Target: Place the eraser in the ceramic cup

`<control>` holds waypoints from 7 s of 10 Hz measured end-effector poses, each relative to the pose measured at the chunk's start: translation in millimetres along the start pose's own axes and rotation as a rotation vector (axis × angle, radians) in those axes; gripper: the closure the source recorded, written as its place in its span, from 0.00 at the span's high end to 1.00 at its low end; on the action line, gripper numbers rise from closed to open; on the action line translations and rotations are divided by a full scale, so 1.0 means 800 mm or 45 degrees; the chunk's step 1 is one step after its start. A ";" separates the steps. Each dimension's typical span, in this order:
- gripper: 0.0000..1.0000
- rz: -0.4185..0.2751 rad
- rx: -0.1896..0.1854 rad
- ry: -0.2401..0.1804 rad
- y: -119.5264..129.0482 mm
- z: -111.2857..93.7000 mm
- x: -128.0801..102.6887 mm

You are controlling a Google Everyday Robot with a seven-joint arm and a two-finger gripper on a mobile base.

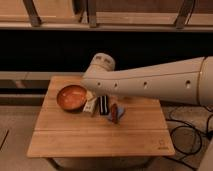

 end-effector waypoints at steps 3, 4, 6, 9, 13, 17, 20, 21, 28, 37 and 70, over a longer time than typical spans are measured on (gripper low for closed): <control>0.80 0.000 0.000 0.000 0.000 0.000 0.000; 0.80 0.000 0.000 0.000 0.000 0.000 0.000; 0.80 0.000 0.000 0.000 0.000 0.000 0.000; 0.80 0.000 0.000 0.000 0.000 0.000 0.000; 0.80 0.000 0.000 0.000 0.000 0.000 0.000; 0.80 0.000 0.000 0.000 0.000 0.000 0.000; 0.80 -0.002 -0.001 -0.001 0.000 0.000 0.000; 0.80 -0.002 -0.014 -0.007 0.003 0.003 -0.004; 0.80 0.169 -0.173 -0.021 -0.028 0.131 -0.064; 0.80 0.108 -0.097 0.359 -0.009 0.241 0.005; 0.80 0.118 0.173 0.453 -0.073 0.258 0.000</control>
